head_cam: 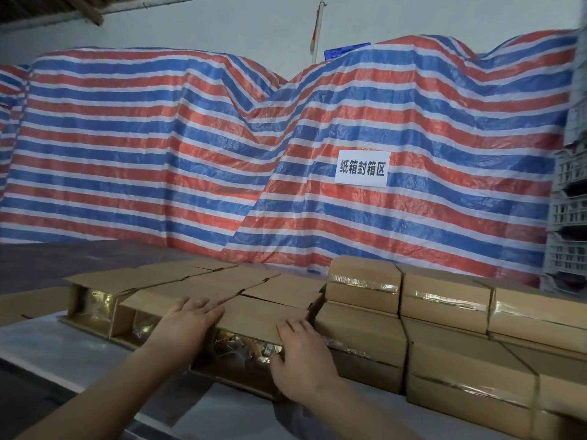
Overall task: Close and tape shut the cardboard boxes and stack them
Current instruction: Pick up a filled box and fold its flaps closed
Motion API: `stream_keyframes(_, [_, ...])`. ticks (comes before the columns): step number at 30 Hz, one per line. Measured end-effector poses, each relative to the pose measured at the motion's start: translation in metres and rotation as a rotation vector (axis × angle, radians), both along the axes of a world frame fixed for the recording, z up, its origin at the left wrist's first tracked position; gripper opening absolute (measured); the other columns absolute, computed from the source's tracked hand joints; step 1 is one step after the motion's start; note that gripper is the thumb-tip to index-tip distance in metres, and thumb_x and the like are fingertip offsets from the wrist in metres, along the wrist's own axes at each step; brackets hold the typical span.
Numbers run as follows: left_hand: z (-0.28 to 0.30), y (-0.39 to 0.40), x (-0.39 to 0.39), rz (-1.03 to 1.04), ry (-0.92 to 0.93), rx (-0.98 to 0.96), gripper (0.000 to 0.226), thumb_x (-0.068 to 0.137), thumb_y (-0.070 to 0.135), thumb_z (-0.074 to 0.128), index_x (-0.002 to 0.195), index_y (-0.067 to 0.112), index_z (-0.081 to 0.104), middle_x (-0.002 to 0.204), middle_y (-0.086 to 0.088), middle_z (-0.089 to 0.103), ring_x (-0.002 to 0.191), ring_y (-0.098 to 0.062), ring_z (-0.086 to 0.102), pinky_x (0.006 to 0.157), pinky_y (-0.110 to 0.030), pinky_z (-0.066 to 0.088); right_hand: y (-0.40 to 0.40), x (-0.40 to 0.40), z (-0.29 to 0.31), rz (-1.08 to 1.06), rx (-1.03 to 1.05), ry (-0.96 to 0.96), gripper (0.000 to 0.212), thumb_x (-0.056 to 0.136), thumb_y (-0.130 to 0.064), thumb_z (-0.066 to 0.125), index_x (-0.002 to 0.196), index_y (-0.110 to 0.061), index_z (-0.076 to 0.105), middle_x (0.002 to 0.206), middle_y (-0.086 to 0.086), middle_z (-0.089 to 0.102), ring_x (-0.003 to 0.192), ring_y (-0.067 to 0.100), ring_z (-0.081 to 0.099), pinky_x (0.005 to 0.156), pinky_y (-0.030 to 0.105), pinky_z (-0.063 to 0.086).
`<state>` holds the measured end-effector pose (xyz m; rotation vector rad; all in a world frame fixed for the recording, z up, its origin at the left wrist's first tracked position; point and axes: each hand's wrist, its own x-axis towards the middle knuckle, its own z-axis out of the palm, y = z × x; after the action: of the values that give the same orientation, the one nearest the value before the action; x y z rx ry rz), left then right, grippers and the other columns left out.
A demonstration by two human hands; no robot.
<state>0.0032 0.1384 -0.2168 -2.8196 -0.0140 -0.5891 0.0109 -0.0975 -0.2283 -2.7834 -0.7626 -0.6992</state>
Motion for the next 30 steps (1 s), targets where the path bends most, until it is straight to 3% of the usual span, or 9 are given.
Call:
stream_keyframes(7, [-0.001,-0.006,0.0,-0.029,-0.065,-0.054,0.068,0.09,0.032,0.06,0.15,0.031,0.028,0.158,0.007,0.029,0.147,-0.013,0.02,0.12,-0.038,0.006,0.002,-0.005,-0.001,0.012,0.07,-0.01,0.05,0.098,-0.031,0.039,0.146,-0.018,0.043,0.147,0.001,0.047,0.136,0.022,0.039,0.117,0.039,0.033])
stream_keyframes(10, [-0.006,-0.005,-0.006,-0.094,-0.147,-0.181,0.057,0.094,0.023,0.054,0.147,0.032,0.037,0.151,0.009,0.042,0.14,-0.009,0.033,0.116,-0.029,0.019,-0.002,-0.008,0.003,0.04,0.072,-0.016,0.048,0.097,-0.032,0.037,0.14,-0.017,0.049,0.138,0.001,0.053,0.128,0.021,0.045,0.111,0.038,0.039])
stream_keyframes(13, [-0.006,-0.006,-0.015,-0.165,-0.212,-0.433,0.044,0.095,0.02,0.054,0.135,0.035,0.045,0.119,0.012,0.061,0.108,-0.003,0.056,0.091,-0.019,0.044,-0.009,-0.012,0.01,0.087,0.122,-0.008,0.042,0.092,-0.033,0.034,0.121,-0.018,0.06,0.12,0.001,0.062,0.115,0.021,0.053,0.1,0.037,0.047])
stream_keyframes(16, [0.005,-0.007,-0.025,-0.219,-0.219,-0.677,0.035,0.095,0.021,0.056,0.126,0.035,0.047,0.101,0.013,0.059,0.09,0.001,0.059,0.072,-0.014,0.047,-0.013,-0.016,0.024,0.108,0.252,0.022,0.033,0.091,-0.036,0.036,0.101,-0.023,0.065,0.096,-0.005,0.067,0.091,0.013,0.061,0.078,0.033,0.053])
stream_keyframes(18, [0.017,-0.011,-0.032,-0.281,-0.269,-0.826,0.032,0.095,0.017,0.057,0.123,0.032,0.051,0.107,0.01,0.061,0.095,-0.003,0.06,0.077,-0.018,0.05,-0.016,-0.017,0.039,0.113,0.336,0.094,0.028,0.092,-0.036,0.04,0.086,-0.023,0.064,0.078,-0.007,0.065,0.073,0.009,0.061,0.061,0.028,0.047])
stream_keyframes(21, [0.041,-0.022,-0.043,-0.328,-0.313,-1.023,0.03,0.095,0.012,0.057,0.123,0.023,0.056,0.112,0.0,0.062,0.105,-0.015,0.06,0.089,-0.037,0.054,-0.018,-0.023,0.065,0.118,0.472,0.227,0.031,0.094,-0.028,0.045,0.065,-0.021,0.051,0.063,-0.005,0.052,0.058,0.01,0.051,0.054,0.028,0.036])
stream_keyframes(25, [0.07,-0.03,-0.057,-0.3,-0.063,-1.342,0.022,0.096,0.019,0.058,0.118,0.02,0.061,0.116,-0.009,0.062,0.107,-0.027,0.058,0.097,-0.047,0.048,-0.027,-0.026,0.087,0.081,0.629,0.366,0.035,0.093,-0.02,0.045,0.059,-0.02,0.037,0.059,-0.004,0.036,0.056,0.014,0.037,0.054,0.031,0.026])
stream_keyframes(27, [0.078,-0.032,-0.064,-0.288,0.109,-1.607,0.03,0.093,0.027,0.061,0.122,0.017,0.059,0.115,-0.015,0.062,0.102,-0.033,0.062,0.084,-0.045,0.053,-0.034,-0.024,0.09,0.039,0.686,0.445,0.029,0.095,-0.022,0.045,0.067,-0.021,0.042,0.066,-0.002,0.039,0.062,0.014,0.04,0.057,0.032,0.03])
stream_keyframes(30, [0.075,-0.041,-0.064,-0.285,0.202,-1.781,0.044,0.083,0.031,0.069,0.118,0.007,0.059,0.1,-0.022,0.071,0.08,-0.033,0.07,0.063,-0.037,0.054,-0.05,-0.022,0.092,-0.01,0.714,0.546,0.022,0.101,-0.024,0.044,0.08,-0.019,0.05,0.076,0.001,0.045,0.071,0.014,0.046,0.065,0.029,0.038])
